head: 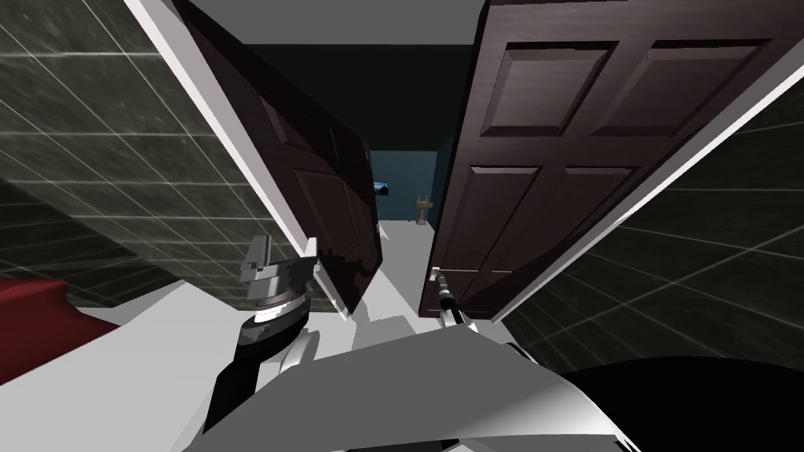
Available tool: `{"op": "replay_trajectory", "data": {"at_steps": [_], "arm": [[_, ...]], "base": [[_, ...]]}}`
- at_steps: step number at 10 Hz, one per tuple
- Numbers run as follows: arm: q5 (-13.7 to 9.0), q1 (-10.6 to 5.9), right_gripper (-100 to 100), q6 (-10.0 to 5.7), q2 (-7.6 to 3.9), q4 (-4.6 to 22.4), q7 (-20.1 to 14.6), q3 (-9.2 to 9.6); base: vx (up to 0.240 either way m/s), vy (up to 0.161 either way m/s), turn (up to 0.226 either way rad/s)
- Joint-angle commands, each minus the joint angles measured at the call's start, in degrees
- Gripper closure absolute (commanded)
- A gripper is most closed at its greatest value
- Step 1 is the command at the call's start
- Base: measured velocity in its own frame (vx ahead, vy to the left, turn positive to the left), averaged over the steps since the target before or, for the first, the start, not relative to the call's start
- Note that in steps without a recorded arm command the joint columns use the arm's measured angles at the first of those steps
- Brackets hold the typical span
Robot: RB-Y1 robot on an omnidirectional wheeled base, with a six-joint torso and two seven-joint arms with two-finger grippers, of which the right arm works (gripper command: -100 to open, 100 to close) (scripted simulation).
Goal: Push the door open
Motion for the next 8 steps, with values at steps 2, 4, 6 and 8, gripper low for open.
{"op": "replay_trajectory", "data": {"at_steps": [2, 4, 6, 8], "arm": [[-0.02, 0.01, 100, -0.09, 0.01, -0.03, -0.04, -0.02], [-0.33, -0.06, 100, 0.03, 0.12, 0.15, 0.44, -0.57], [-0.74, -0.19, 100, 0.04, 0.23, 0.29, 0.98, -1.27], [-0.98, -0.27, 100, 0.04, 0.29, 0.38, 1.31, -1.70]], "base": [[0.000, 0.000, 0.000], [0.138, 0.014, -0.035], [0.170, -0.007, -0.033], [0.169, 0.006, -0.034]]}}
